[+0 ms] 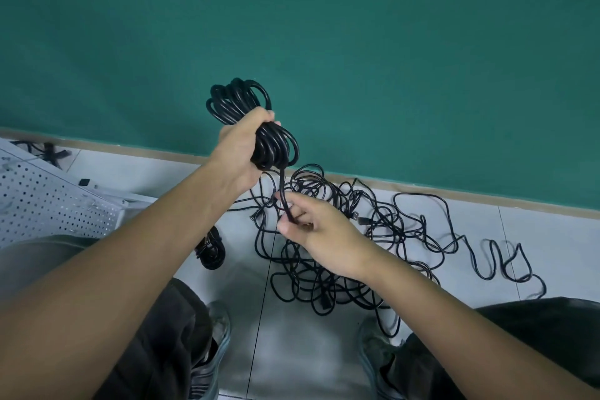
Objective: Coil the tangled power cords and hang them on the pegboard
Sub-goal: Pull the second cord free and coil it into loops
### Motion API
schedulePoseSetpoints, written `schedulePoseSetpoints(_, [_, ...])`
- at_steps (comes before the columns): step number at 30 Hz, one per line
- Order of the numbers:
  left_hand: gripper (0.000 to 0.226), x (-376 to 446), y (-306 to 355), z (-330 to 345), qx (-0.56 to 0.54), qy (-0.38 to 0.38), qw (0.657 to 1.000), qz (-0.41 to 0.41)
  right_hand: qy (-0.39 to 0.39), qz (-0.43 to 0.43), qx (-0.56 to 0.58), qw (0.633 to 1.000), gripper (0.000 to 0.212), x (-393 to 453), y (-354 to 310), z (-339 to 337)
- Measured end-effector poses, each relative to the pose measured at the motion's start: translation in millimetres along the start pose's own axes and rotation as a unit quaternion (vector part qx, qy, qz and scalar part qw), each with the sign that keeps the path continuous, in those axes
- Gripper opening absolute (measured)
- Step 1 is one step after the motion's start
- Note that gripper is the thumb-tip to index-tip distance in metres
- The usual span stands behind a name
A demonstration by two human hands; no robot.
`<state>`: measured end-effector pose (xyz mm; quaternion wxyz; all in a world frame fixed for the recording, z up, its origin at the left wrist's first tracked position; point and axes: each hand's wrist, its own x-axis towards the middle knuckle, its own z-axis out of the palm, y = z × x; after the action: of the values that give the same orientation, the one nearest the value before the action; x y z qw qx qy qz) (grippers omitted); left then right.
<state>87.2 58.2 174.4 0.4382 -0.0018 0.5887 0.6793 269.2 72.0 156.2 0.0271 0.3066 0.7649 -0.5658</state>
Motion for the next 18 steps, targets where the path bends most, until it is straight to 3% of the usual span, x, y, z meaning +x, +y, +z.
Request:
schedulePoseSetpoints(3, [0.012, -1.1, -2.2, -0.6, 0.084, -0.028, 0.996, 0.0, 0.061, -0.03, -0.049, 0.996, 0.022, -0.5, 1.0, -5.3])
schedulePoseSetpoints(6, [0.012, -0.6, -2.8, -2.3, 0.136, -0.049, 0.989, -0.009, 0.106, -0.066, -0.086, 0.988, 0.028, -6.4, -7.5, -12.9])
schedulePoseSetpoints(15, [0.015, -17.2, -2.8, 6.3, 0.184, -0.212, 0.956, -0.078, 0.247, -0.207, -0.138, 0.936, 0.011, -6.2, -23.3, -46.6])
schedulePoseSetpoints(18, [0.014, -21.6, -3.4, 8.0, 0.187, -0.227, 0.95, -0.101, 0.277, -0.177, -0.103, 0.939, 0.028, -3.1, -24.7, -59.7])
